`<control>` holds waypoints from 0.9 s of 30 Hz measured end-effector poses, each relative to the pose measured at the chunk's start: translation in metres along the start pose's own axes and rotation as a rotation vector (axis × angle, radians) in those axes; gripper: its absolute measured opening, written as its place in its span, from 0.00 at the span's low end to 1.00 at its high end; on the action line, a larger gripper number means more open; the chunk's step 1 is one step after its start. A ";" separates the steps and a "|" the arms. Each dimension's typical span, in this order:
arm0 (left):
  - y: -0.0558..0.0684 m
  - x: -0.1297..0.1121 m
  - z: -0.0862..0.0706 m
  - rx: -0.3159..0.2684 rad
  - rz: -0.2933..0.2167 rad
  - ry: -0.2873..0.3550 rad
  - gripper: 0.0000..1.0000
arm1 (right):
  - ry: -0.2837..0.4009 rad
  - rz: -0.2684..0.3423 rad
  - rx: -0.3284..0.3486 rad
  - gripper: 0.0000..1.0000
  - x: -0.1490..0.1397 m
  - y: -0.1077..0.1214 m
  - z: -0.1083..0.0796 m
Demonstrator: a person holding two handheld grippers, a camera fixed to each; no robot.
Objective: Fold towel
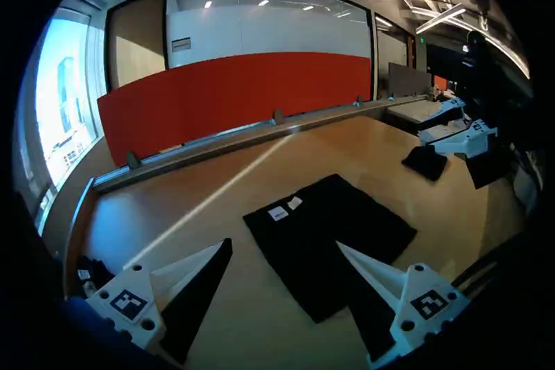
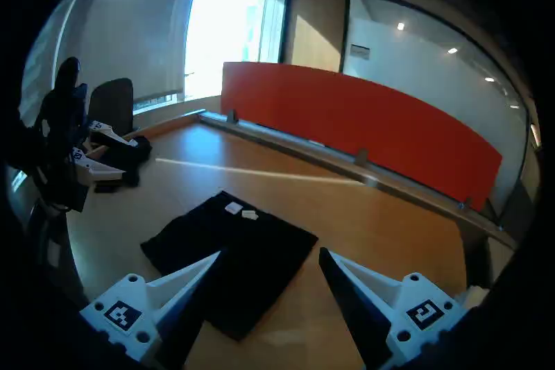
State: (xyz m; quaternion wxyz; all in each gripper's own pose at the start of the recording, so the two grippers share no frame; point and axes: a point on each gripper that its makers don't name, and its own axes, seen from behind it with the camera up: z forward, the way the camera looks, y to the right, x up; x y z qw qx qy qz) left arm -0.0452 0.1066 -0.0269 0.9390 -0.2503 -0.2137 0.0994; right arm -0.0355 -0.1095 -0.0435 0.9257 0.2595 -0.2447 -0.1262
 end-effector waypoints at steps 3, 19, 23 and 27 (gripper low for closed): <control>0.007 -0.014 0.006 -0.014 0.004 -0.025 1.00 | -0.023 -0.004 0.008 1.00 -0.013 -0.004 0.005; 0.034 -0.079 0.032 -0.082 0.041 -0.144 1.00 | -0.122 -0.020 0.037 1.00 -0.077 -0.018 0.032; 0.038 -0.096 0.037 -0.096 0.054 -0.175 1.00 | -0.148 -0.019 0.050 1.00 -0.093 -0.023 0.038; 0.043 -0.111 0.042 -0.112 0.062 -0.204 1.00 | -0.171 -0.016 0.065 1.00 -0.107 -0.029 0.043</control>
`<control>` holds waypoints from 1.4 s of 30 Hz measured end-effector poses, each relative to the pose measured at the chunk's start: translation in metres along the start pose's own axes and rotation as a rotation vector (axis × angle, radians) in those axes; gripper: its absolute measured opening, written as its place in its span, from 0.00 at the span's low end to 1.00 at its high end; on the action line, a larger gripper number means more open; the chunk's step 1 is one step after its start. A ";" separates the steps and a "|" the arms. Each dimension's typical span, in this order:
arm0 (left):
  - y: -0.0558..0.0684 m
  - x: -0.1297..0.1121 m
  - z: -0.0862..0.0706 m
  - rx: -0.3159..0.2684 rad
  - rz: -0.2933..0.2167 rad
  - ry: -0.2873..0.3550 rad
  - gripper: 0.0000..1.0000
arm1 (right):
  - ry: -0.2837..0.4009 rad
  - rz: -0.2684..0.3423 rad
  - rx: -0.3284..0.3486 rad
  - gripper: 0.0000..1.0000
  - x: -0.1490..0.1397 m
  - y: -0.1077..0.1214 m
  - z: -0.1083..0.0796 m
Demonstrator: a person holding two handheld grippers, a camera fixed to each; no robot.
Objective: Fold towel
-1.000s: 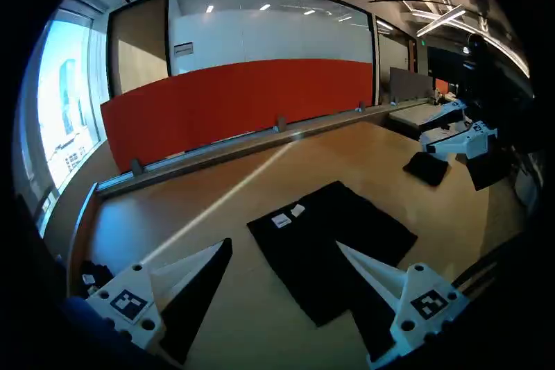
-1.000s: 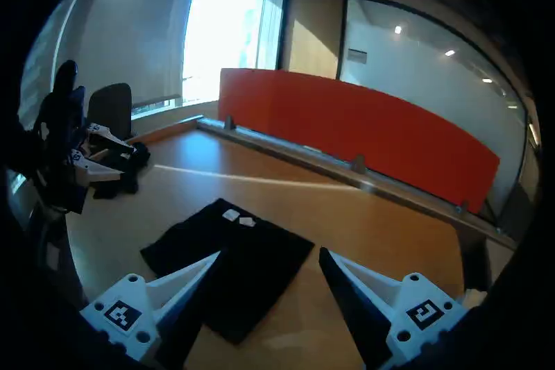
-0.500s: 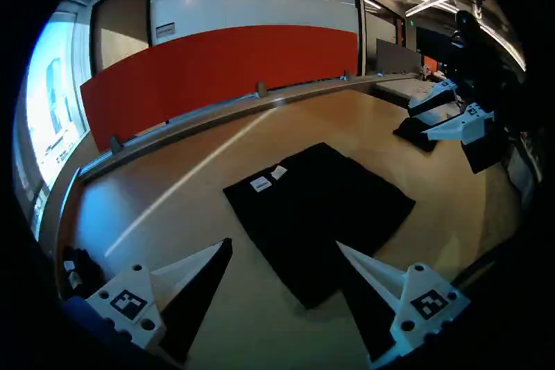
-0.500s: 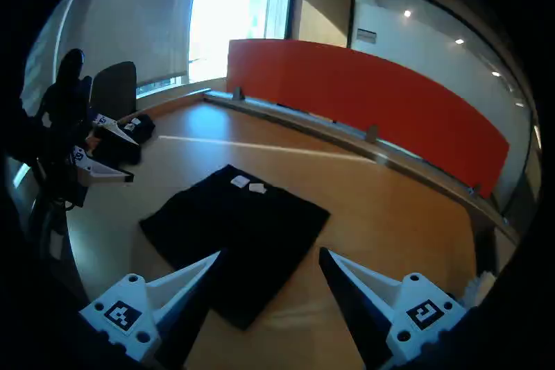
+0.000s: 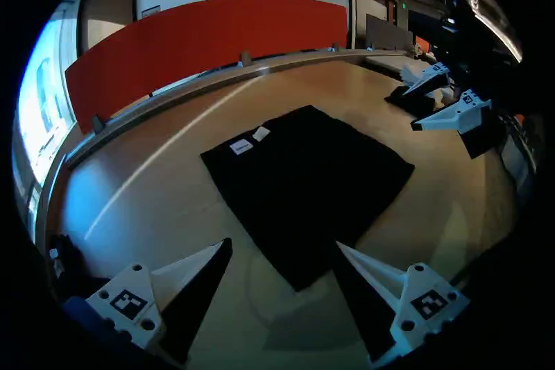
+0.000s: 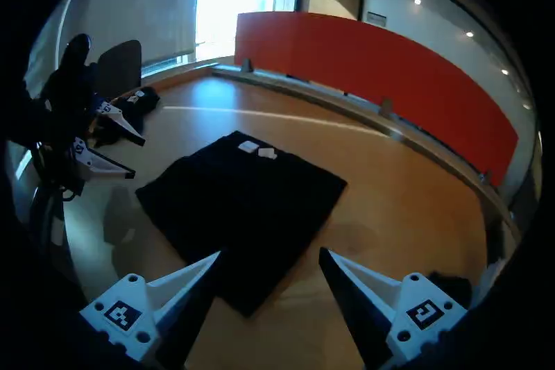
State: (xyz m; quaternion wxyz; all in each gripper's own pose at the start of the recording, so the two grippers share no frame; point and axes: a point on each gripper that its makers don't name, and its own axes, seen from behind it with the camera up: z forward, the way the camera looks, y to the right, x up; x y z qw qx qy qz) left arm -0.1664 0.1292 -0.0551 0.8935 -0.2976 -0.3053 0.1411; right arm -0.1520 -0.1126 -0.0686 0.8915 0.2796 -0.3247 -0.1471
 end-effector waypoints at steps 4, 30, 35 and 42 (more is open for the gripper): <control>0.004 -0.011 0.008 -0.013 0.001 -0.025 1.00 | -0.022 0.001 0.011 1.00 -0.013 -0.005 0.006; 0.025 -0.055 0.030 -0.078 0.010 -0.147 1.00 | -0.132 -0.022 0.058 0.99 -0.076 -0.021 0.029; 0.025 -0.055 0.030 -0.078 0.011 -0.146 1.00 | -0.145 -0.027 0.062 0.99 -0.082 -0.022 0.031; 0.024 -0.056 0.028 -0.066 -0.003 -0.139 1.00 | -0.161 -0.038 0.079 0.92 -0.088 -0.026 0.033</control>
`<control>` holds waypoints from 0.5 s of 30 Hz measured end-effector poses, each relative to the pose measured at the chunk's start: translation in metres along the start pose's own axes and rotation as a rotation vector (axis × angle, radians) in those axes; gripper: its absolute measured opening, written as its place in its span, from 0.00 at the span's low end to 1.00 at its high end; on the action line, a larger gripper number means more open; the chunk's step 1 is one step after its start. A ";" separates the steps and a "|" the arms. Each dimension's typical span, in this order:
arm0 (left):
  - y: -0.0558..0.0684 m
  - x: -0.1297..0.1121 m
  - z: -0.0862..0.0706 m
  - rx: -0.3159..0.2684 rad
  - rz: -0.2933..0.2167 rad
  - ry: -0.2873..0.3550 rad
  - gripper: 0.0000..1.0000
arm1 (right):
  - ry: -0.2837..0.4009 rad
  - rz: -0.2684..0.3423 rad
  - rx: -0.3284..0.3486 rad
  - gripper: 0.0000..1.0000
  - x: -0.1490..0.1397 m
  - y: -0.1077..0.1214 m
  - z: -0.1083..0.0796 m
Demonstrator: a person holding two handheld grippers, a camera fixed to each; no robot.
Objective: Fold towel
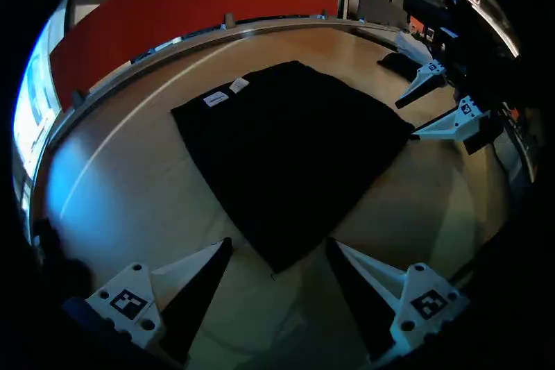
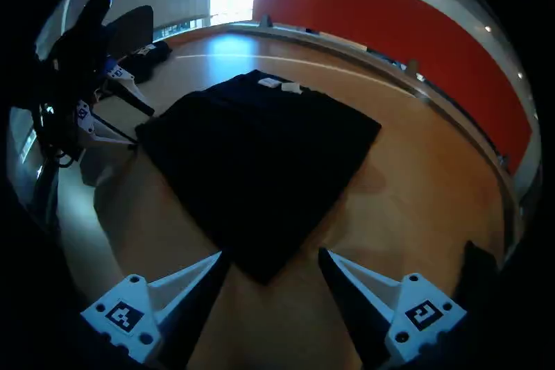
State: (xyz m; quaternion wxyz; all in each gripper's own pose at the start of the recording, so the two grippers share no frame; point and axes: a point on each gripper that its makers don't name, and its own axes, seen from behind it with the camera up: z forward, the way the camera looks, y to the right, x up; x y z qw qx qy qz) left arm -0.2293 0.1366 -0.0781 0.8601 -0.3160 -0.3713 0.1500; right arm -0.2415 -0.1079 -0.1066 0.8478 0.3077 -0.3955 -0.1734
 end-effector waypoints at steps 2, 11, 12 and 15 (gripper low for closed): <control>0.000 0.000 0.000 0.006 -0.006 0.003 1.00 | -0.009 0.000 0.015 0.86 -0.003 -0.003 0.001; 0.002 0.000 0.000 0.018 -0.019 0.004 0.97 | 0.001 0.029 0.040 0.74 -0.004 -0.007 0.002; 0.002 0.000 0.000 0.019 -0.019 0.003 0.97 | 0.001 0.029 0.041 0.73 -0.004 -0.008 0.002; 0.003 0.000 0.000 0.020 -0.020 0.000 0.93 | 0.002 0.028 0.045 0.68 -0.004 -0.009 0.003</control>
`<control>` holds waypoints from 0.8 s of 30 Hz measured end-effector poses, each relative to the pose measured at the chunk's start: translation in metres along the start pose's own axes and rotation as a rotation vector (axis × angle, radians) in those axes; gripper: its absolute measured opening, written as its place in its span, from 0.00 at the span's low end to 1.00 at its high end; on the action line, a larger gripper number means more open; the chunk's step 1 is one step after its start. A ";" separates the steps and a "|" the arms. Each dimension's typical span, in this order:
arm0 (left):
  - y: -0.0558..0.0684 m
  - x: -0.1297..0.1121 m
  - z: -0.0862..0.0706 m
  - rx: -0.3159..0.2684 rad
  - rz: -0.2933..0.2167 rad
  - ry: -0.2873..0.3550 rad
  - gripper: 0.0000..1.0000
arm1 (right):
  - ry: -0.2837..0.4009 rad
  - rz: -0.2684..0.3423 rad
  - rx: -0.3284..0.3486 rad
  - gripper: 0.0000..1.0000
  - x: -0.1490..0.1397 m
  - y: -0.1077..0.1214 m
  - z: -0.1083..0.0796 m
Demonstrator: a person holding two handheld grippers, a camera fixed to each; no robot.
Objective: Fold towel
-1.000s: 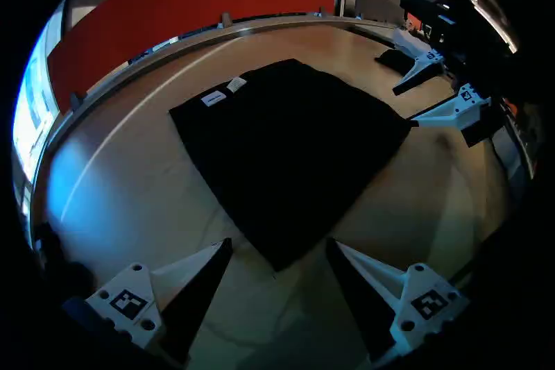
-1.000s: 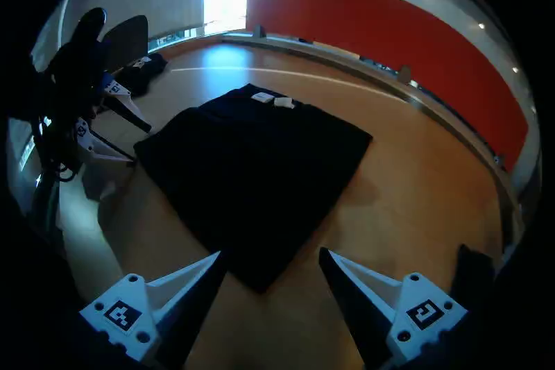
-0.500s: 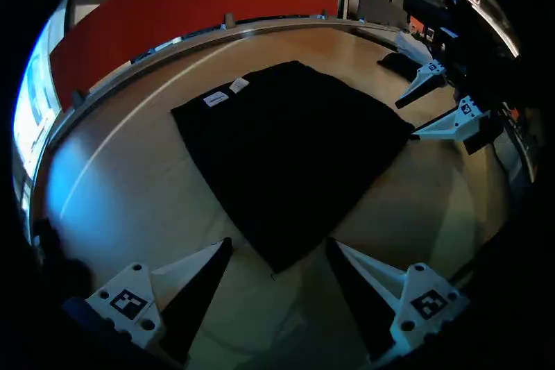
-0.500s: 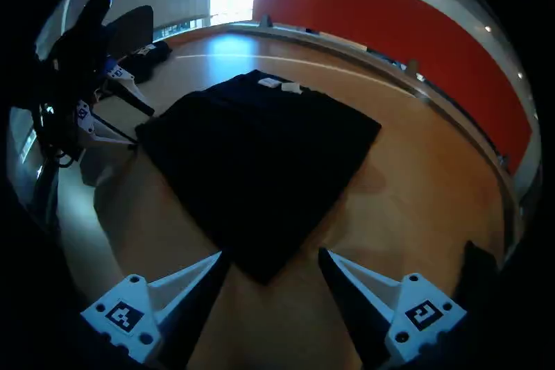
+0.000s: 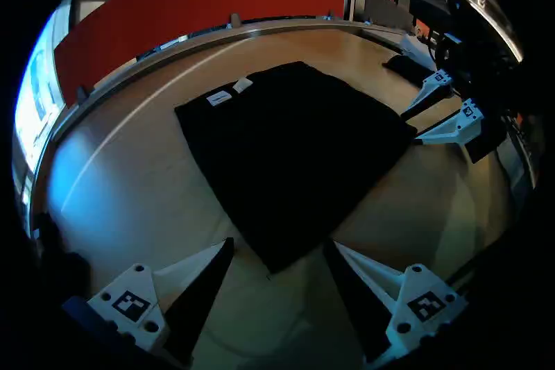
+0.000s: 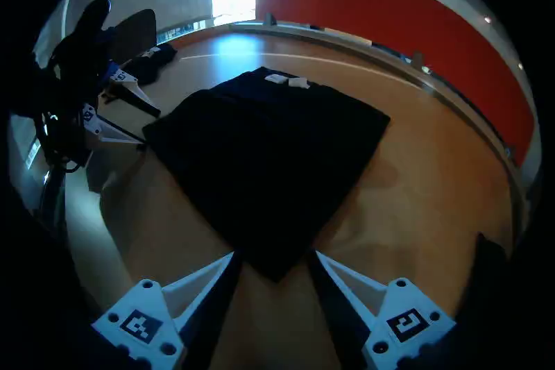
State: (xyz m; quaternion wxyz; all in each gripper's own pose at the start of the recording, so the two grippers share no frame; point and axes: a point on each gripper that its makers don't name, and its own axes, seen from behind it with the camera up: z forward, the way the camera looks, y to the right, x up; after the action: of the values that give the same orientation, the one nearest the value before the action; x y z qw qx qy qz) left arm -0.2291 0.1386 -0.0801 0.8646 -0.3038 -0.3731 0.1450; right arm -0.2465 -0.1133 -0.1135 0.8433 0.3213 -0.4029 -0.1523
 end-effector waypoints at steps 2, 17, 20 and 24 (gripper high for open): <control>0.001 0.000 0.000 -0.001 0.001 -0.002 0.89 | -0.001 -0.002 0.004 0.65 0.000 -0.001 0.000; 0.004 0.000 -0.002 0.011 -0.018 -0.024 0.65 | -0.001 0.006 -0.004 0.25 -0.001 0.001 -0.001; 0.002 0.000 -0.002 0.019 -0.023 -0.030 0.54 | -0.002 0.009 -0.003 0.24 -0.001 0.000 -0.001; 0.002 0.000 -0.002 0.027 -0.034 -0.037 0.44 | -0.003 0.013 -0.002 0.24 -0.001 -0.001 -0.002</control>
State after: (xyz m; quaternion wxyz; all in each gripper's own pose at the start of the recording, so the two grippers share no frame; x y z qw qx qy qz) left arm -0.2279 0.1393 -0.0819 0.8640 -0.2828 -0.3920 0.1408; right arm -0.2458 -0.1129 -0.1159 0.8440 0.3176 -0.4062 -0.1476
